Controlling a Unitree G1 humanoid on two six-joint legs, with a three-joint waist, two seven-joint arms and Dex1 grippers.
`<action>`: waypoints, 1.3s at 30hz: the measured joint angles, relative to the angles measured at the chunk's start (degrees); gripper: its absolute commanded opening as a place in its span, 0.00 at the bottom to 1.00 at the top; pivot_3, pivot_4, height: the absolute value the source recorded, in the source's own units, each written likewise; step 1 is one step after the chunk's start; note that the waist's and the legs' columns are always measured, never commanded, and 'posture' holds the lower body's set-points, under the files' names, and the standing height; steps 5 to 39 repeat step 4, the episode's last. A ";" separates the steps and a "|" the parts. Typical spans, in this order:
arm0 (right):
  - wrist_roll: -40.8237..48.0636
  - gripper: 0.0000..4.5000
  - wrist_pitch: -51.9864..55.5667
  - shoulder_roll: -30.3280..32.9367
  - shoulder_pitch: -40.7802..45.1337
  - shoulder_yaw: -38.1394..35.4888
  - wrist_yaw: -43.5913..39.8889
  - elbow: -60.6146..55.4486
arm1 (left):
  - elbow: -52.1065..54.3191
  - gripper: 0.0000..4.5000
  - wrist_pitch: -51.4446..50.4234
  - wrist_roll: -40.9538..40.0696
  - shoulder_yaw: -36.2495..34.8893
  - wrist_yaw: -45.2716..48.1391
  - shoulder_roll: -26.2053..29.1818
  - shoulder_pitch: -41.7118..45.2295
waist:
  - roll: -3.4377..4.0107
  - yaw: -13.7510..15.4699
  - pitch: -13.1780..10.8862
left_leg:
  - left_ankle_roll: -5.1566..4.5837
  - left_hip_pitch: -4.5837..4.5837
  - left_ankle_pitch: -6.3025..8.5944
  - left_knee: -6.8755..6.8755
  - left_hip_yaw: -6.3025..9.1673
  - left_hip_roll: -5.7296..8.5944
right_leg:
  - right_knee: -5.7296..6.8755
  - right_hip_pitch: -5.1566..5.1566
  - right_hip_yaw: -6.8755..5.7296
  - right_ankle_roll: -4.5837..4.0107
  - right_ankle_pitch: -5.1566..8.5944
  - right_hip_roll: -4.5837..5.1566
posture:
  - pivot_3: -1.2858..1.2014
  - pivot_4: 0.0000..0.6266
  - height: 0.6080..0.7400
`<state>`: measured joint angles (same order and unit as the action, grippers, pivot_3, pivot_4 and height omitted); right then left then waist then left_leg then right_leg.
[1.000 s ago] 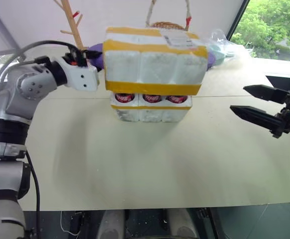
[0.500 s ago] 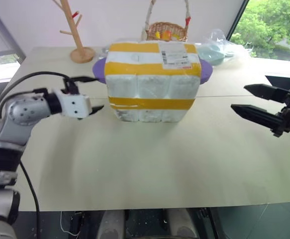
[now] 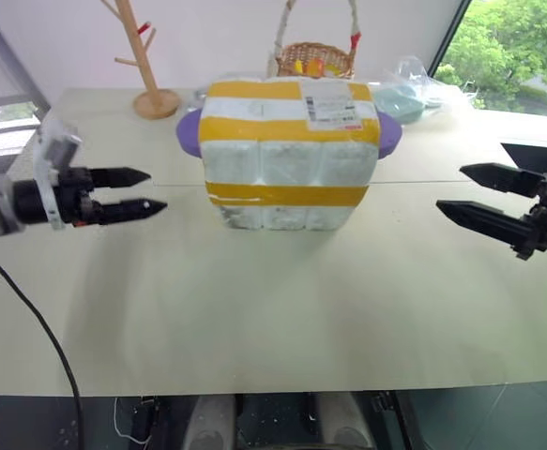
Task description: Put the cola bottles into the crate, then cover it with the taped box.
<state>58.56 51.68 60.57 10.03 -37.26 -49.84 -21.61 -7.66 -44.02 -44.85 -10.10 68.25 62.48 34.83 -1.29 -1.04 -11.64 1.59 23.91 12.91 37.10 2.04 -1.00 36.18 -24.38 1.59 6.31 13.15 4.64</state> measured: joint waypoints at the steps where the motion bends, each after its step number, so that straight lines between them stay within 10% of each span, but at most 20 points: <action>1: -0.17 1.00 -0.02 0.25 -0.02 0.02 -0.42 0.08 | -1.18 0.99 -0.27 0.10 -0.11 0.77 0.32 1.11 | 0.01 -0.08 0.00 | 0.00 -0.02 0.00 -0.01 -0.01 0.00 | 0.00 0.00 0.00 0.01 0.00 0.00 | 0.52 0.24 0.99; 39: -1.09 1.00 -0.43 0.64 -0.04 0.21 -1.87 0.45 | -3.51 0.99 0.92 2.26 0.06 2.75 0.62 2.71 | 0.01 0.01 0.00 | 0.00 -0.04 0.00 -0.02 0.00 0.00 | 0.00 0.00 0.00 -0.03 0.02 0.00 | 0.52 0.24 0.99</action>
